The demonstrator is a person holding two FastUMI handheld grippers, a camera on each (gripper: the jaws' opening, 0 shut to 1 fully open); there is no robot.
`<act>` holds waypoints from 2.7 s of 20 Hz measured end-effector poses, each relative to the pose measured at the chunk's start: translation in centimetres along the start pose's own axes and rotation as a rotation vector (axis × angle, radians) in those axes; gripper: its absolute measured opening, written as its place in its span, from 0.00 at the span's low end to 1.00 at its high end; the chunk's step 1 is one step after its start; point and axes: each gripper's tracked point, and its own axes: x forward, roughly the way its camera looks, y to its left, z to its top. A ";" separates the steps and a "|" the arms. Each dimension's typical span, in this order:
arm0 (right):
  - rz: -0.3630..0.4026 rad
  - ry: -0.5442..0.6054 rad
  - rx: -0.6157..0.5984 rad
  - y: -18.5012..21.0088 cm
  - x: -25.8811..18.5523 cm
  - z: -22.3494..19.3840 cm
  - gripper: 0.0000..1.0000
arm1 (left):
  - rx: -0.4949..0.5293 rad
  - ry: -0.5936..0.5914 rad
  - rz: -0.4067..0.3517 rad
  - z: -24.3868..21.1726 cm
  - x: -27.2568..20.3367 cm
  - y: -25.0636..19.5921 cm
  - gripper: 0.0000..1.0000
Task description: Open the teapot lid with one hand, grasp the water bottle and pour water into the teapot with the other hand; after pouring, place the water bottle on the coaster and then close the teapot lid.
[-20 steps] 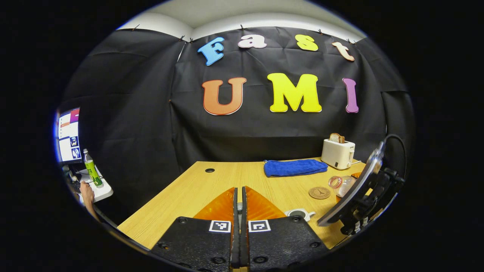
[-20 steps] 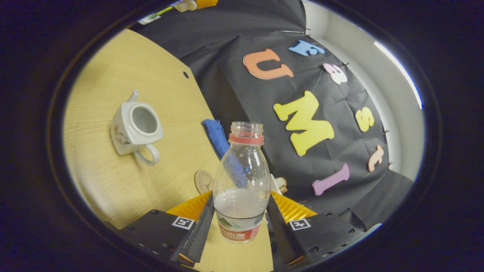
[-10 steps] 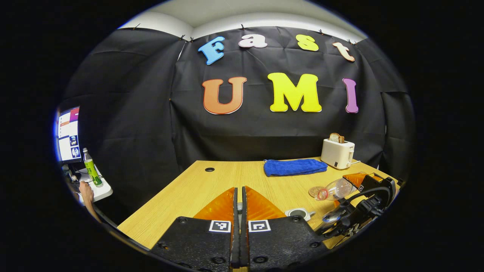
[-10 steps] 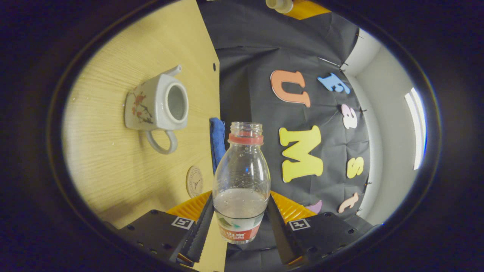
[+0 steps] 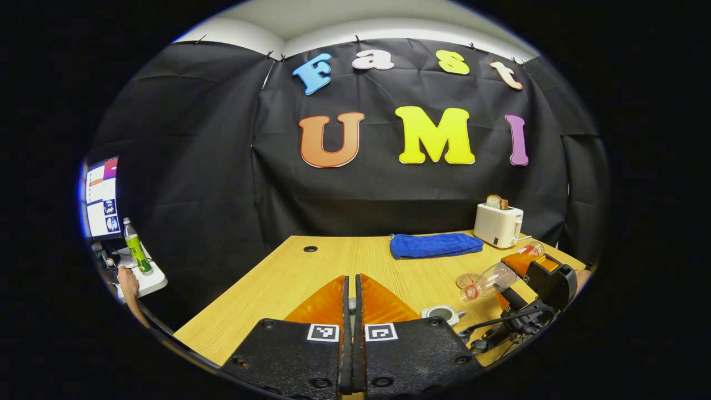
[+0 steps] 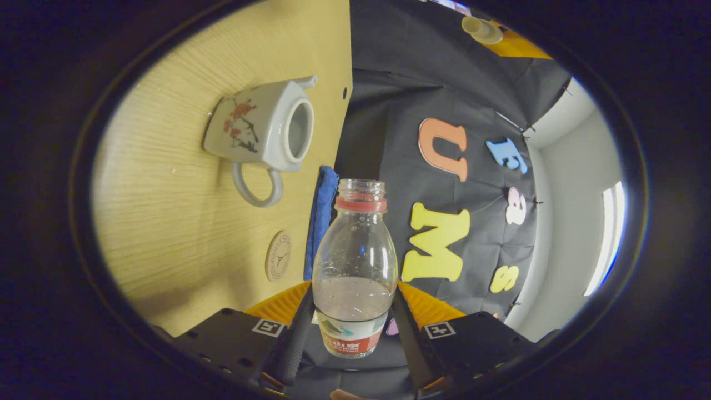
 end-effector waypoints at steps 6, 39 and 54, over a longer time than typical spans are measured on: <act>-0.013 -0.033 -0.112 -0.6 0.2 0.8 0.78 | -0.008 0.003 0.011 -0.1 0.0 0.3 0.03; -0.416 -0.150 -0.534 -9.4 -0.4 4.1 0.75 | 0.062 0.026 -0.011 -0.9 -0.1 -0.7 0.03; -0.295 -0.159 -0.354 -5.6 0.1 4.0 0.75 | 0.065 0.028 -0.009 -0.7 0.1 -0.5 0.03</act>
